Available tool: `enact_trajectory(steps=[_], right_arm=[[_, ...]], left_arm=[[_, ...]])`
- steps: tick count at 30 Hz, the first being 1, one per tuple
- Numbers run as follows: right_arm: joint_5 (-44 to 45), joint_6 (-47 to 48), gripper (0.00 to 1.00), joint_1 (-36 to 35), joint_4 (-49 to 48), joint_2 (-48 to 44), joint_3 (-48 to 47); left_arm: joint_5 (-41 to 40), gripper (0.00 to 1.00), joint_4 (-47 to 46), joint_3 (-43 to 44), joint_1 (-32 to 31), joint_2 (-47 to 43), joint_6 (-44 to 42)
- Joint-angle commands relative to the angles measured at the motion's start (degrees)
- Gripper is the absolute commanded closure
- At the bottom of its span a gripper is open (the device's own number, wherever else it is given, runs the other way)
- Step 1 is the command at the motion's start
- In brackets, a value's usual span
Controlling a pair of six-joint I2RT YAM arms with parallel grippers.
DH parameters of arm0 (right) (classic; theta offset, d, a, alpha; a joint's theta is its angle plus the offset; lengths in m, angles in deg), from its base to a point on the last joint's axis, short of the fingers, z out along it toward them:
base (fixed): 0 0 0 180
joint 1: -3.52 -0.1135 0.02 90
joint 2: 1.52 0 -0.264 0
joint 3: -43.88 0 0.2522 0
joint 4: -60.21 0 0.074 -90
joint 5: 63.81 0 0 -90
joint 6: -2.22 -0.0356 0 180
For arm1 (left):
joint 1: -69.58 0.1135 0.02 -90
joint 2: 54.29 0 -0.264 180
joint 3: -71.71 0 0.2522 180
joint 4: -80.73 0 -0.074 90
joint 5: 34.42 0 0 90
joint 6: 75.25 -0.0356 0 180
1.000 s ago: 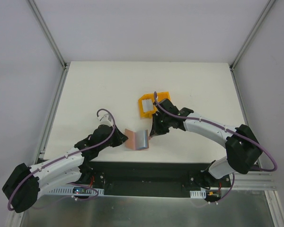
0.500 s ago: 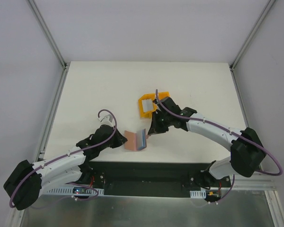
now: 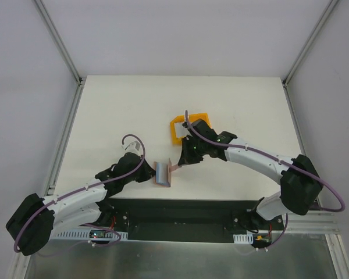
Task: Put the credit cards into the card holder
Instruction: Open the card holder at the center of the board.
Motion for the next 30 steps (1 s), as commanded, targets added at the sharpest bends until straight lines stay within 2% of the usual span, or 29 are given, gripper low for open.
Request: enact_trajectory(steps=[1,5,9,16,19,30], right_arm=[[6.1,1.7,1.0,4.3,4.6,-6.3,8.3],[5.7,1.7,1.0,5.5,2.7,-7.5,15.9],[6.1,0.7,0.99,5.5,0.1,-7.0,19.6],[9.7,1.2,0.98,5.5,2.5,-4.6,15.2],[13.4,1.9,1.0,5.4,7.2,-0.8,12.4],[17.9,0.8,0.99,4.0,5.9,2.3,15.4]], left_arm=[[1.8,1.0,-0.6,1.7,0.3,-1.9,-2.3],[3.7,1.0,-0.6,1.8,0.3,-1.7,-3.3],[4.8,1.0,-0.7,2.6,0.3,-0.6,-4.7],[6.4,1.0,-0.8,3.7,0.3,-0.2,-6.3],[6.4,1.0,-0.8,4.0,0.3,-1.0,-6.5],[7.2,1.0,-0.9,4.4,0.3,-0.8,-6.9]])
